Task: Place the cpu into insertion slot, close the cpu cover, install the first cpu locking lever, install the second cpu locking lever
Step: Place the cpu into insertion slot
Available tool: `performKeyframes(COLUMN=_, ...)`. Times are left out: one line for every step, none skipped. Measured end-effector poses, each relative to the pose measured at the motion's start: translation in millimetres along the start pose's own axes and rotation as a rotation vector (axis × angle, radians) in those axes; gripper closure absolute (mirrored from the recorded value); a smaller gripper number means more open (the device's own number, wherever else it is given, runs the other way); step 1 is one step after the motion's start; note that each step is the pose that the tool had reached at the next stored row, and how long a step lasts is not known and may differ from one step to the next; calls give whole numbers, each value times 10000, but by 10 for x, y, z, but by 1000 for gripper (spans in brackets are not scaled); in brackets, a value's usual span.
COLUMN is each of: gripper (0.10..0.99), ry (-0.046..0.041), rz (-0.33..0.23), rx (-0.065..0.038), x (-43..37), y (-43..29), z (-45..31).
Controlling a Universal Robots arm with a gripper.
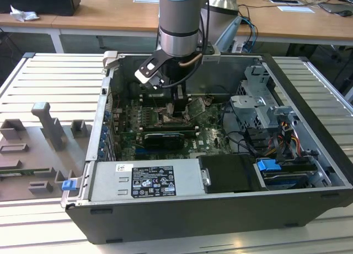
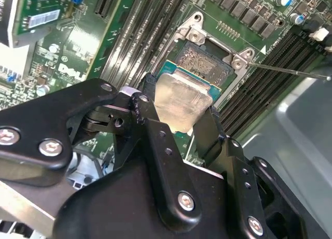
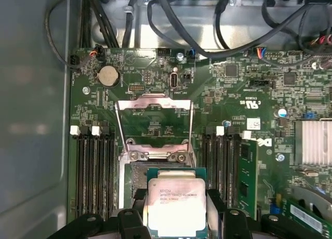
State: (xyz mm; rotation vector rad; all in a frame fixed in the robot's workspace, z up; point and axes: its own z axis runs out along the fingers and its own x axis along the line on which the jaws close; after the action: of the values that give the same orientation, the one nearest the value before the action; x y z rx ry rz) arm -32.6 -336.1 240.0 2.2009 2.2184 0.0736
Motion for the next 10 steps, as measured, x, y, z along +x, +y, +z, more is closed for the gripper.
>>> performKeyframes(gripper=549, ry=0, rz=0, rx=0, x=4, y=-4, z=13)
performKeyframes(gripper=549, ry=-1, rz=0, rx=0, x=8, y=-5, z=21)
performKeyframes(gripper=549, ry=-1, rz=-1, rx=1, x=15, y=-7, z=29)
performKeyframes(gripper=549, ry=-1, rz=0, rx=0, x=21, y=-9, z=34)
performKeyframes(gripper=549, ry=0, rz=-1, rx=0, x=33, y=-15, z=39)
performKeyframes(gripper=549, ry=0, rz=-1, rx=0, x=40, y=-18, z=42)
performKeyframes(gripper=549, ry=0, rz=-1, rx=0, x=53, y=-24, z=50)
performKeyframes(gripper=549, ry=0, rz=-1, rx=0, x=61, y=-27, z=57)
performKeyframes(gripper=549, ry=1, rz=0, rx=-1, x=73, y=-31, z=71)
performKeyframes(gripper=549, ry=1, rz=0, rx=-1, x=80, y=-34, z=81)
